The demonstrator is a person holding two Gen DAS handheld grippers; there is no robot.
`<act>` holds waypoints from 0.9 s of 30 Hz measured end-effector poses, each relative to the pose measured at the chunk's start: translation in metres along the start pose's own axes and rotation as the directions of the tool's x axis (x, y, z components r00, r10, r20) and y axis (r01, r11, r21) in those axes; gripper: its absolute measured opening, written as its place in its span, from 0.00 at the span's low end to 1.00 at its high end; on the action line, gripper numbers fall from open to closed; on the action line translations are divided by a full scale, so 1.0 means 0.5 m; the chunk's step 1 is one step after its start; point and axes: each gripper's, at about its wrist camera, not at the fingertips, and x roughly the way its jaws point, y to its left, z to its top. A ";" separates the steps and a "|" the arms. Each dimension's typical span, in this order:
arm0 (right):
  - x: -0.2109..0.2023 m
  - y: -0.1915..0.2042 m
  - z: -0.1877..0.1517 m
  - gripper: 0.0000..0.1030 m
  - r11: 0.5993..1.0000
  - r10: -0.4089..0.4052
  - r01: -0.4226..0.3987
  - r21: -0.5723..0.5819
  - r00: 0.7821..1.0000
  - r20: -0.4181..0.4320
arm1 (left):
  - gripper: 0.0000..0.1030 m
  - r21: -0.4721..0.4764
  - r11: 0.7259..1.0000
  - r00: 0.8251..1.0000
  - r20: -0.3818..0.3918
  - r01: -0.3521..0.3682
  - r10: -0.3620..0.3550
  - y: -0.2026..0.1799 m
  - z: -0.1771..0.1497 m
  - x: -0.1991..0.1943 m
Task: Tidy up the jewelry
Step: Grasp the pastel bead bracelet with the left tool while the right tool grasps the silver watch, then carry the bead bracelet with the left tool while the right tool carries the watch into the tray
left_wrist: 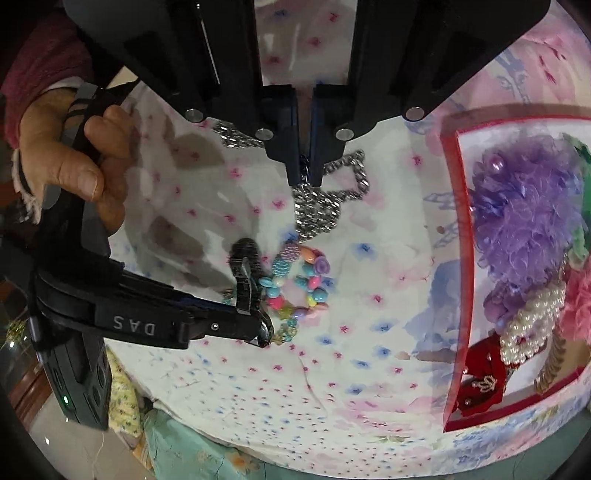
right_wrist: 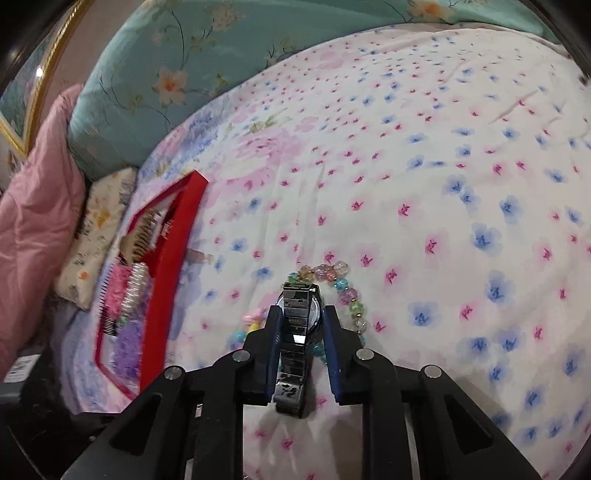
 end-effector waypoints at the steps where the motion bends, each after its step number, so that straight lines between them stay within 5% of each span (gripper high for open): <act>1: -0.006 0.000 0.000 0.20 1.000 0.011 -0.011 0.008 1.000 0.005 | 0.02 -0.005 1.000 1.000 0.003 0.015 -0.015 -0.002 -0.001 -0.003; 11: -0.080 0.000 -0.009 0.20 0.998 0.048 -0.050 0.033 0.997 0.052 | 0.03 -0.040 0.999 1.000 -0.016 0.024 -0.024 0.000 0.008 -0.017; 14: -0.105 -0.010 -0.011 0.20 0.997 0.055 -0.059 0.047 0.996 0.068 | 0.24 -0.048 0.999 1.000 0.014 0.012 -0.011 -0.006 0.034 -0.016; 20: -0.142 -0.037 -0.011 0.20 0.995 0.064 -0.071 0.076 0.994 0.092 | 0.36 0.013 0.999 0.999 0.008 -0.033 0.033 -0.045 0.095 0.038; 25: -0.153 -0.051 -0.005 0.20 0.991 0.079 -0.089 0.098 0.992 0.101 | 0.32 0.066 0.997 0.999 -0.002 -0.049 0.049 -0.065 0.129 0.091; 26: -0.154 -0.052 -0.005 0.20 0.991 0.081 -0.092 0.100 0.991 0.103 | 0.13 0.073 0.996 0.998 -0.003 -0.055 0.055 -0.067 0.134 0.093; 27: -0.155 -0.053 -0.003 0.20 0.990 0.085 -0.095 0.101 0.991 0.104 | 0.11 0.073 0.996 0.998 -0.021 -0.054 0.055 -0.066 0.139 0.103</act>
